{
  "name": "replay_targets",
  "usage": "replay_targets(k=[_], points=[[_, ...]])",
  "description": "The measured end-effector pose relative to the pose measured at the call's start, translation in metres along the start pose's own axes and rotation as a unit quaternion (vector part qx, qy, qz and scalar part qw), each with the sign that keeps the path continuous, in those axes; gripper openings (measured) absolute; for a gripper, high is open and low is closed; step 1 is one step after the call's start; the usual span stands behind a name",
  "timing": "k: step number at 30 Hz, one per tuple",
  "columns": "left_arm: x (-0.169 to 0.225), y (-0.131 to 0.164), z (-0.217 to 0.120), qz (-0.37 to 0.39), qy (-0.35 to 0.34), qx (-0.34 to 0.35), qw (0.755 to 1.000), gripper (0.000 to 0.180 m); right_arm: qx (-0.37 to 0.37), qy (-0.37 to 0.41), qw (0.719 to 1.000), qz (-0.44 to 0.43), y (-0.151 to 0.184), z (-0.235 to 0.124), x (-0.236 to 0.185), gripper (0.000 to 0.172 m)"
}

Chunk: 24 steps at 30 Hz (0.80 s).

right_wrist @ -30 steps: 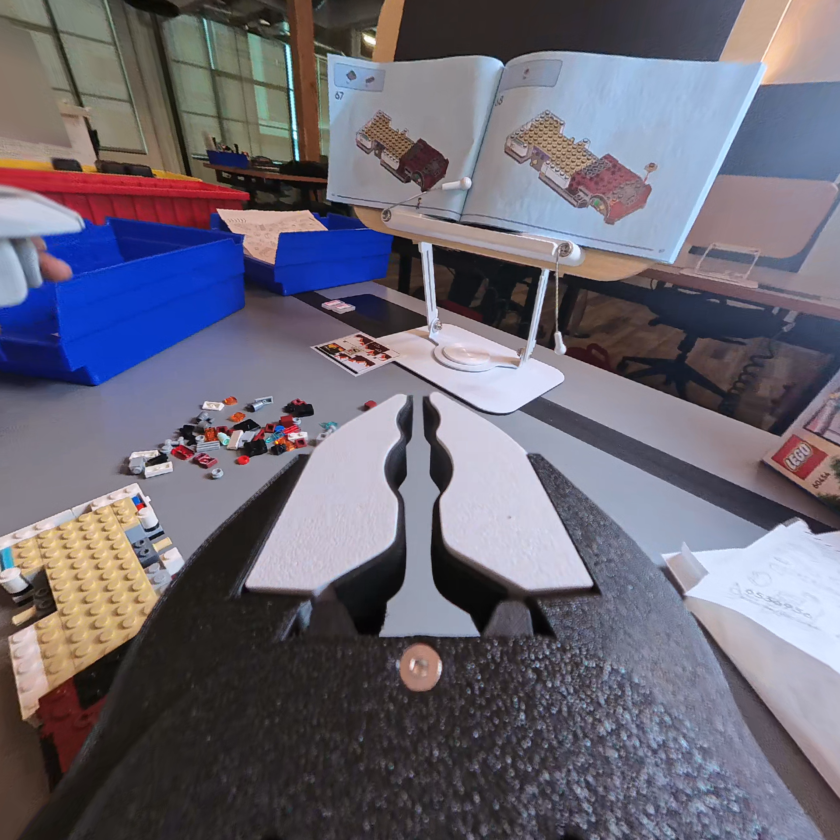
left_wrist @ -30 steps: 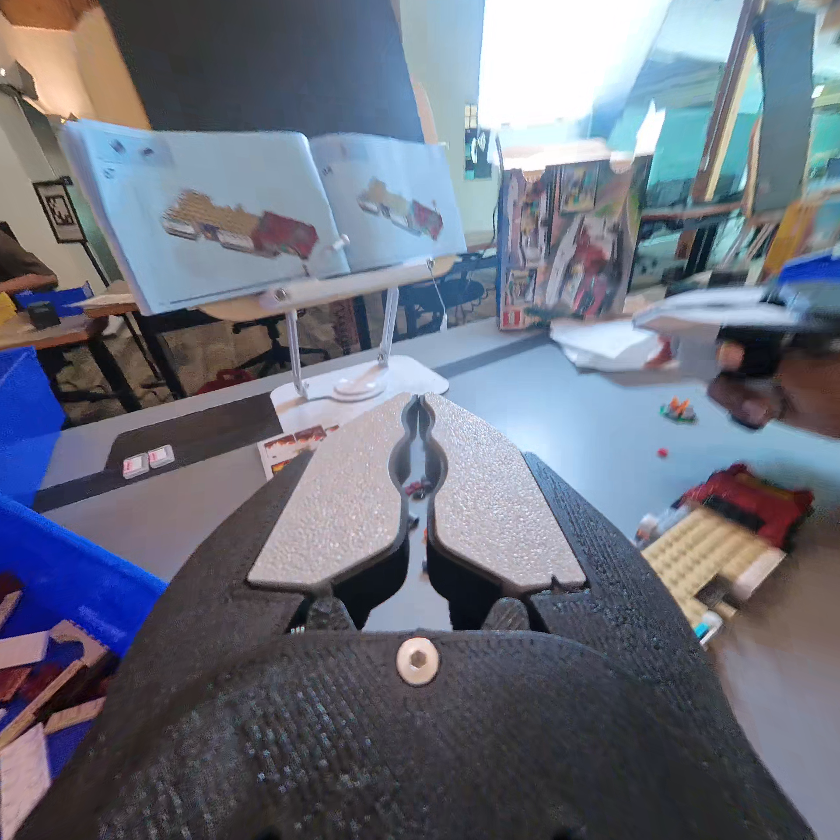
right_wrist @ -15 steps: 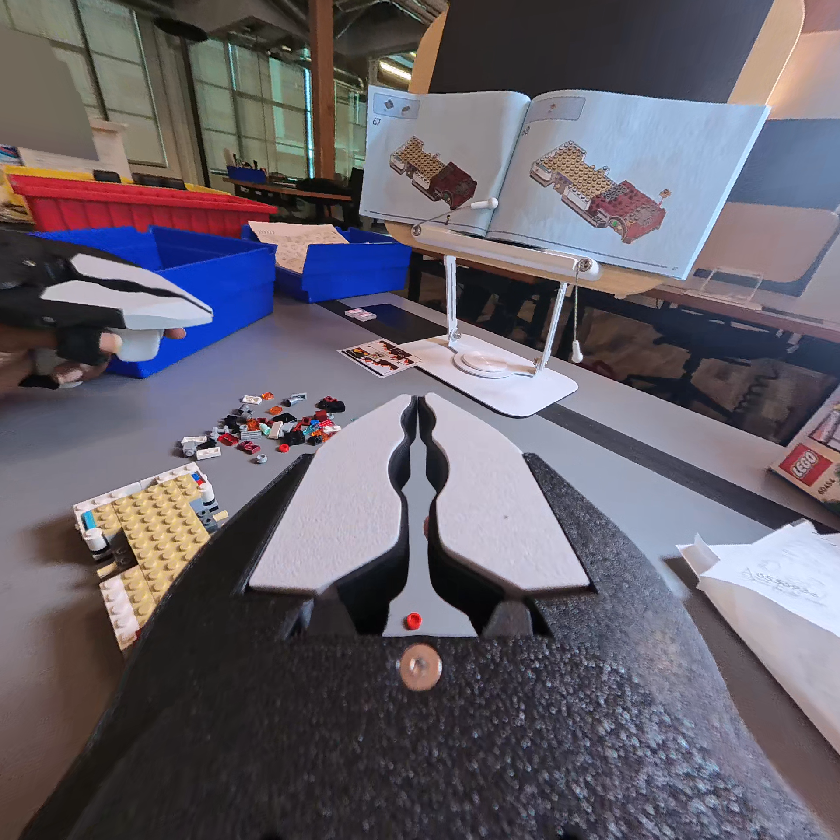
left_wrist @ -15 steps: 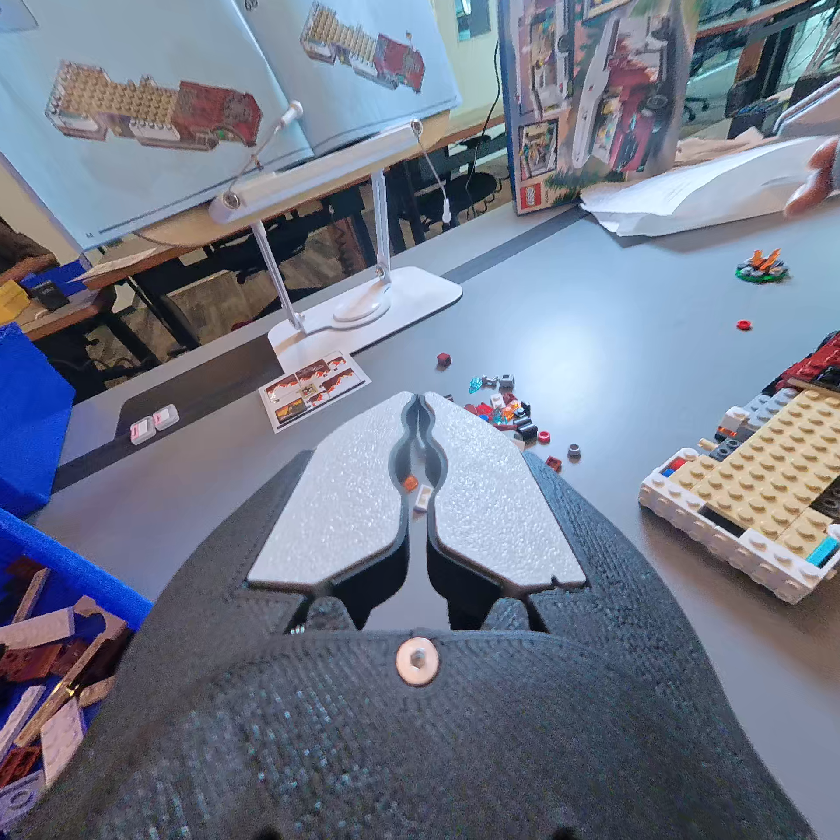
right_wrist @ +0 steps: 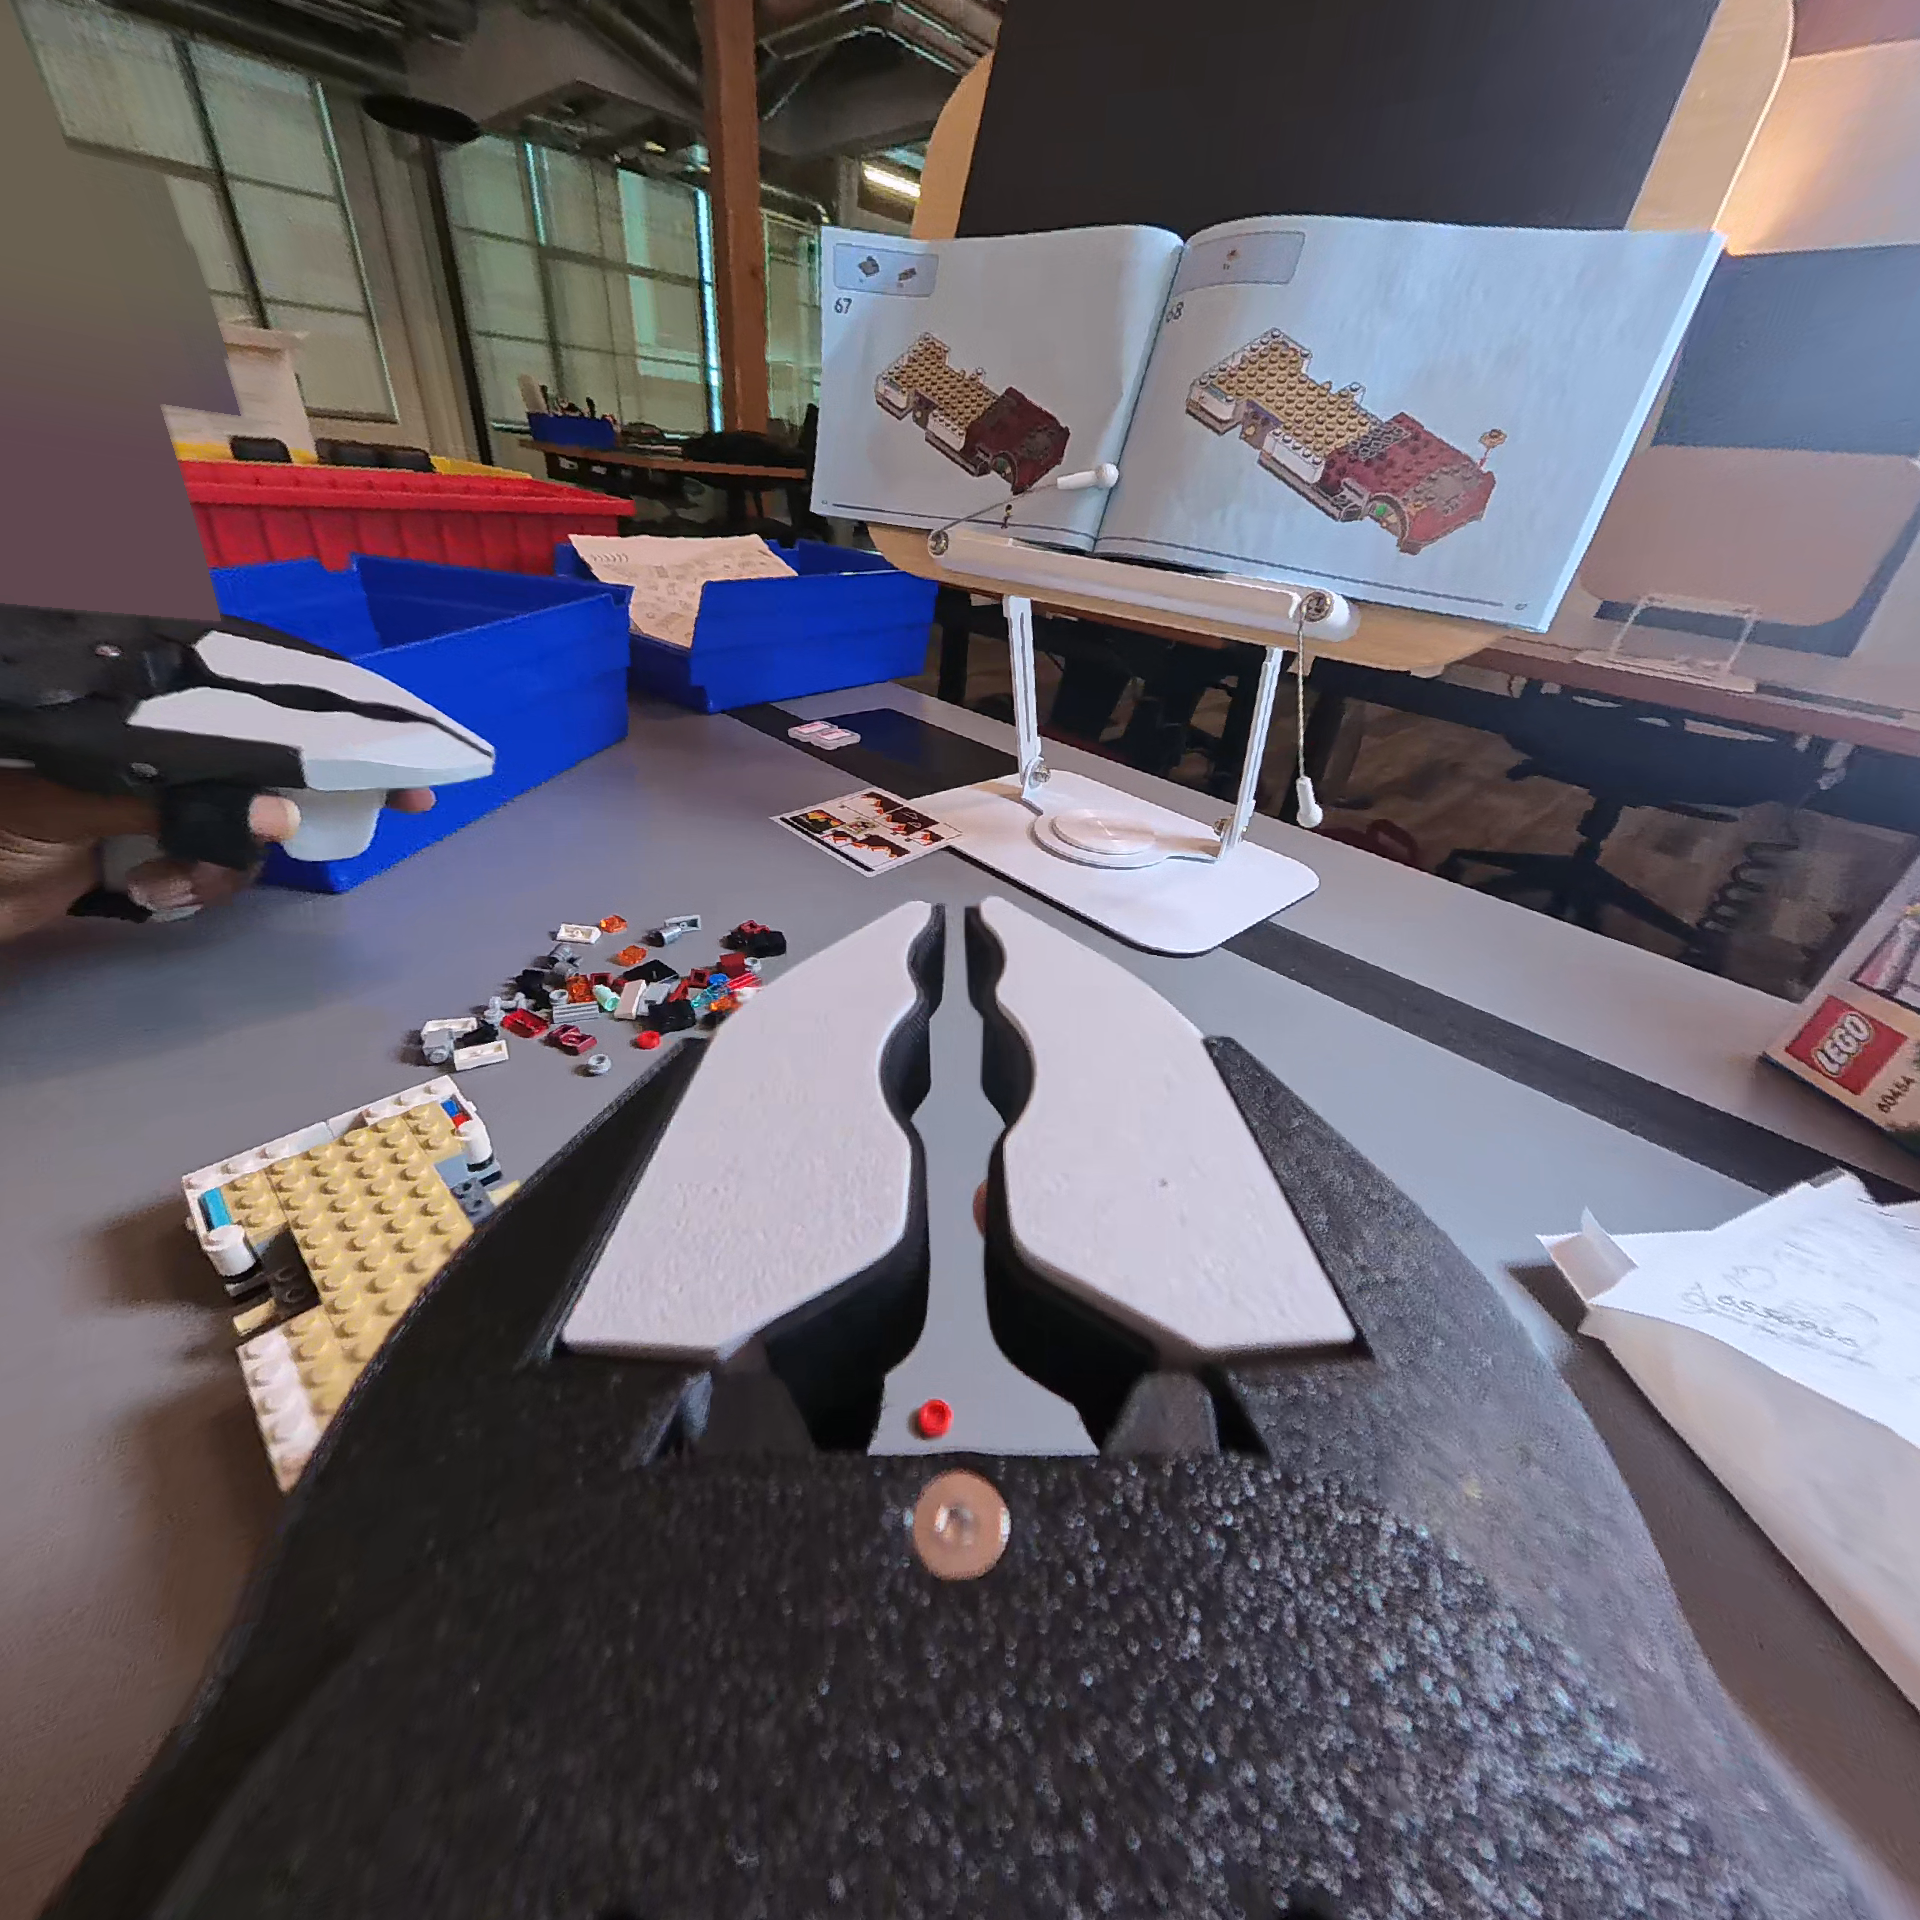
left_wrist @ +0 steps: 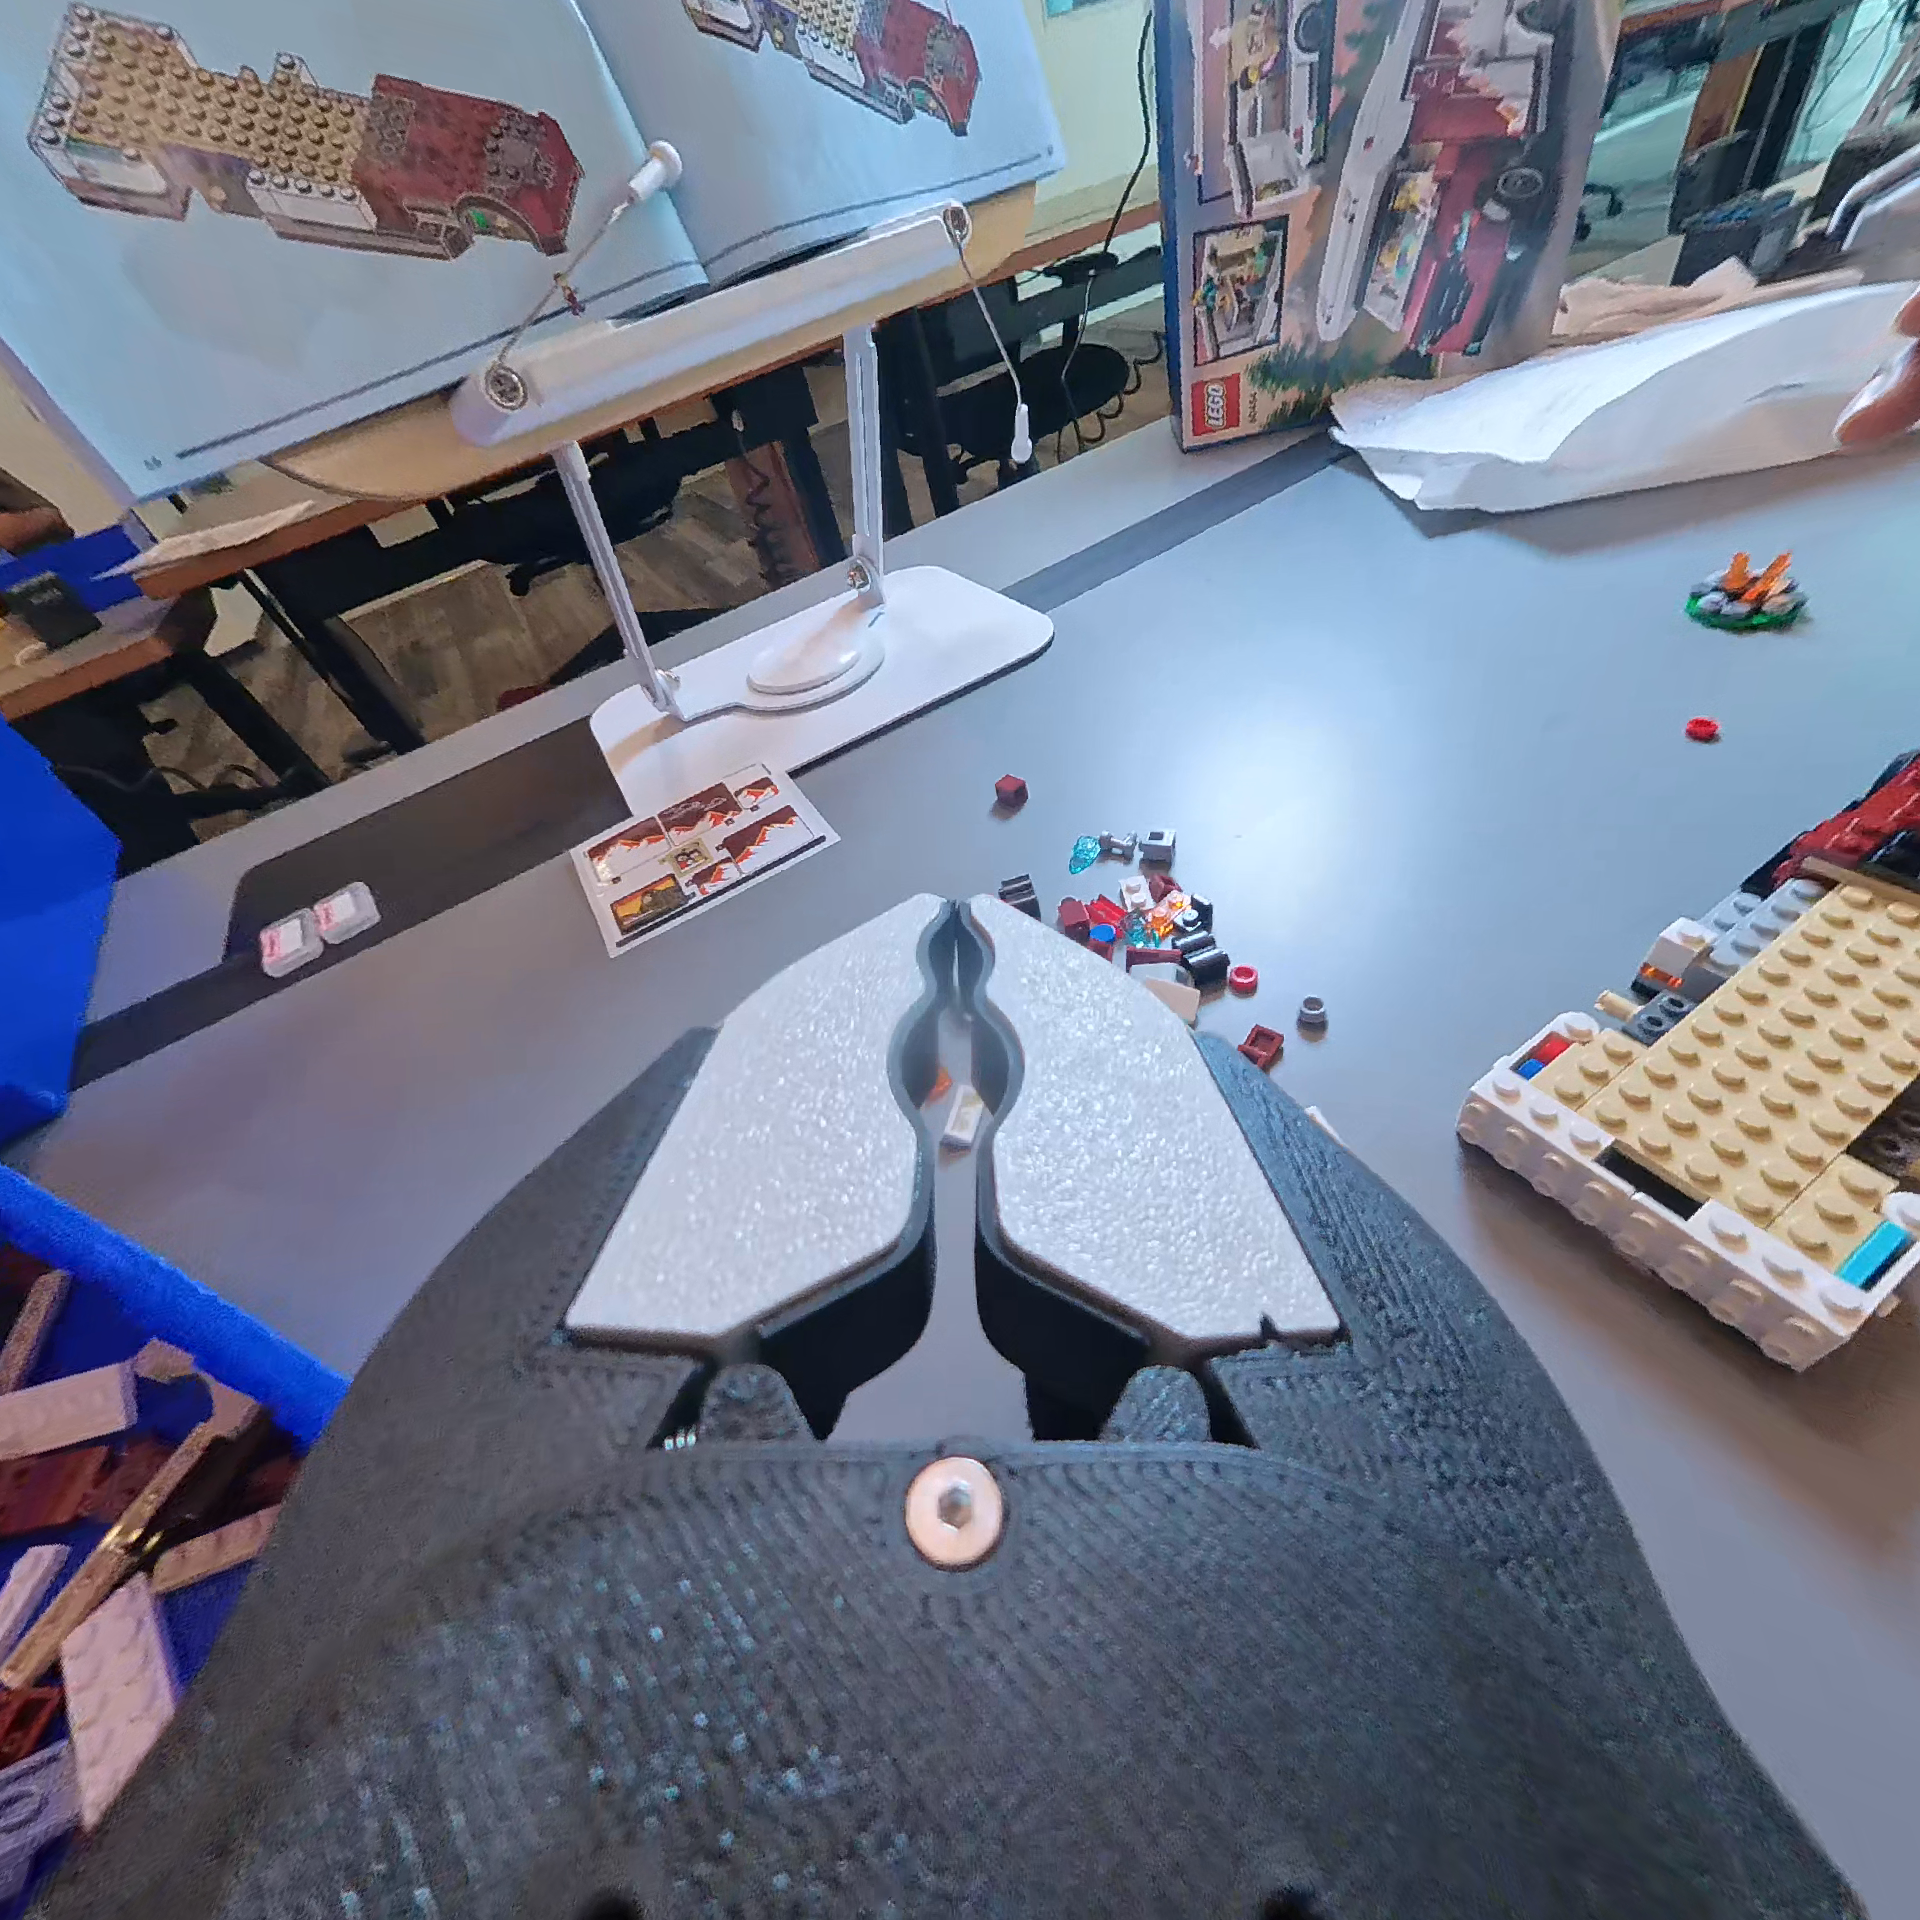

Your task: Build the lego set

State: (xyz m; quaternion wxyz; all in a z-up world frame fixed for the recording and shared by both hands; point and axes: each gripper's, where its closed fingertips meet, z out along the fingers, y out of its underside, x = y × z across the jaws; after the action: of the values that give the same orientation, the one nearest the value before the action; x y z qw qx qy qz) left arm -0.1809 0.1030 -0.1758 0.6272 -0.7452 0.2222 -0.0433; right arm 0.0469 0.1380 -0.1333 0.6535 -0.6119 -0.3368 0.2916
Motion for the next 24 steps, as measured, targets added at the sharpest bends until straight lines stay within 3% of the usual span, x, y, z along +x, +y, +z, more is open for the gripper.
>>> replay_targets(k=[18, 21, 24], points=[[0.000, -0.033, -0.019, -0.018, 0.005, 0.066, 0.998, 0.005, 0.009, 0.023, 1.000, -0.013, -0.004, -0.004, 0.009, 0.013], [-0.021, -0.059, -0.037, -0.024, -0.028, 0.094, 0.995, 0.009, 0.009, 0.031, 0.999, -0.012, -0.005, -0.005, 0.011, 0.013], [-0.069, -0.092, -0.070, -0.022, -0.074, 0.108, 0.991, 0.018, 0.004, 0.031, 1.000, -0.002, -0.001, -0.004, 0.011, 0.013]])
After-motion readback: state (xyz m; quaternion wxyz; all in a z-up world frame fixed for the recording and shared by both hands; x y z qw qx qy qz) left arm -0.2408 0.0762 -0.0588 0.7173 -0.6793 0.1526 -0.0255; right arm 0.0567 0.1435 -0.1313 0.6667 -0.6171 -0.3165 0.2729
